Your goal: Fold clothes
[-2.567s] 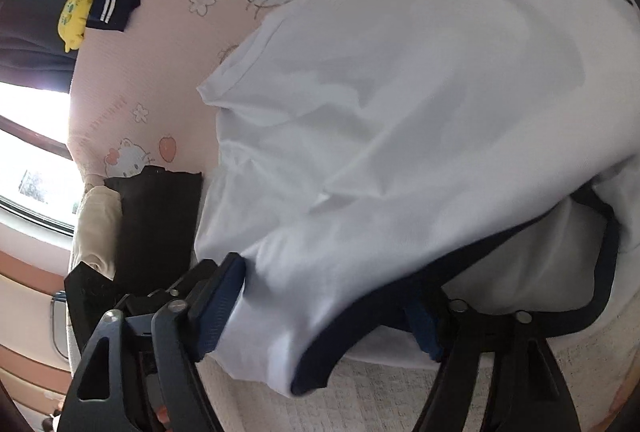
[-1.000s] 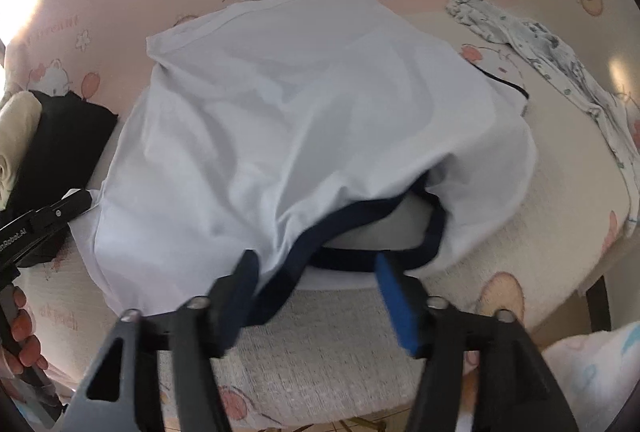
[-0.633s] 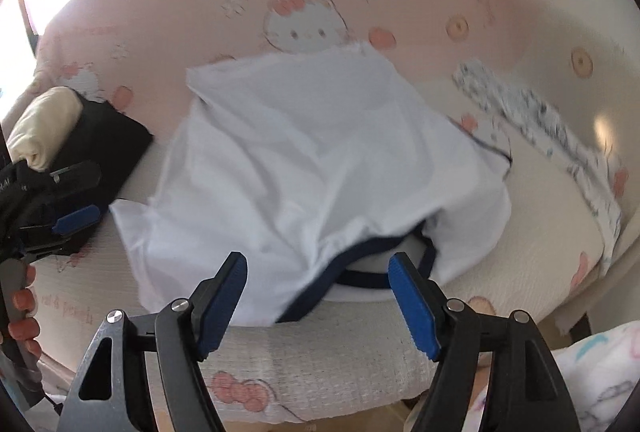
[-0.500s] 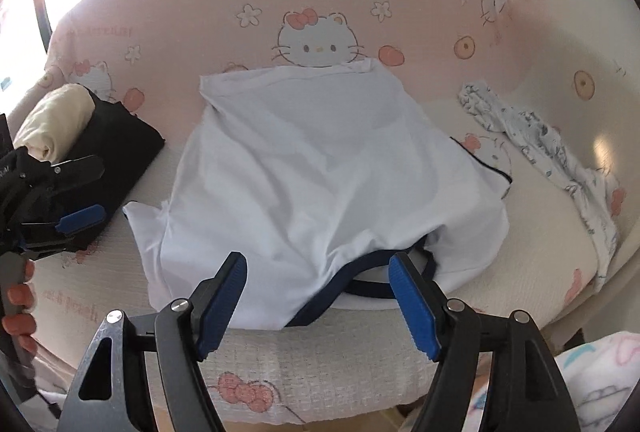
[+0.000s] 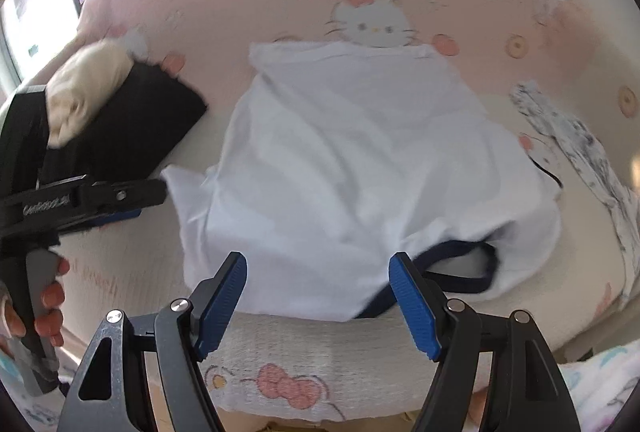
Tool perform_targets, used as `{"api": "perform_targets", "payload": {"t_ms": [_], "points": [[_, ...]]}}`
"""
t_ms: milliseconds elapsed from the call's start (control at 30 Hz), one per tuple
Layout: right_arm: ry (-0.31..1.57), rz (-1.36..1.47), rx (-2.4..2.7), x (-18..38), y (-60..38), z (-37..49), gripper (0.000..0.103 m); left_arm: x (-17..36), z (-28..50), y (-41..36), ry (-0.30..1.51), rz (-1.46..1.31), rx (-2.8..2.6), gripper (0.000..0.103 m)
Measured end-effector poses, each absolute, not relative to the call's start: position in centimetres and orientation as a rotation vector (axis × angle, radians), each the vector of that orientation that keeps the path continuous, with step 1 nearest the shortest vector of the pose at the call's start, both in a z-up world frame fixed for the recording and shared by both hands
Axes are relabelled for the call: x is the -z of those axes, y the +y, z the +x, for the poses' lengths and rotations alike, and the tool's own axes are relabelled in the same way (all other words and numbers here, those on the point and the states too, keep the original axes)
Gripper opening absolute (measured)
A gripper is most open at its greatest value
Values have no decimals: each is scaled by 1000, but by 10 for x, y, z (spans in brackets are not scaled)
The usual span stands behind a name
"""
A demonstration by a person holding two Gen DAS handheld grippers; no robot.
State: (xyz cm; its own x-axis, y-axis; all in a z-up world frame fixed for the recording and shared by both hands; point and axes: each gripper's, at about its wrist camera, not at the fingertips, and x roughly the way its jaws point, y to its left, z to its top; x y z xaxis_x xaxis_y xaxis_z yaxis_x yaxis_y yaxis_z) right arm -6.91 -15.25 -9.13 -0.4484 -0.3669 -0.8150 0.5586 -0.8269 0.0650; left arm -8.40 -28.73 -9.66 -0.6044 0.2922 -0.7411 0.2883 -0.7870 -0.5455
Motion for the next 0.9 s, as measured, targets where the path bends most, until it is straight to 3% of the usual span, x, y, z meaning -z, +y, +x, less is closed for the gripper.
{"api": "perform_targets", "payload": {"t_ms": [233, 467, 500, 600, 700, 900], "points": [[241, 1197, 2154, 101, -189, -71, 73, 108, -84, -298, -1043, -1420, -2583, 78], [443, 1161, 2092, 122, -236, -71, 73, 109, -84, -311, -1082, -1423, -2561, 78], [416, 1167, 2078, 123, -237, -75, 70, 109, -84, -311, -1081, -1432, -2558, 78], [247, 1232, 2045, 122, -229, -94, 9, 107, -87, -308, -1041, -1446, -2564, 78], [105, 1354, 1986, 126, -214, -119, 9, 102, -96, -302, -994, -1437, -2575, 78], [228, 1387, 1996, 130, -192, -152, 9, 100, -119, -281, -945, -1424, -2535, 78]]}}
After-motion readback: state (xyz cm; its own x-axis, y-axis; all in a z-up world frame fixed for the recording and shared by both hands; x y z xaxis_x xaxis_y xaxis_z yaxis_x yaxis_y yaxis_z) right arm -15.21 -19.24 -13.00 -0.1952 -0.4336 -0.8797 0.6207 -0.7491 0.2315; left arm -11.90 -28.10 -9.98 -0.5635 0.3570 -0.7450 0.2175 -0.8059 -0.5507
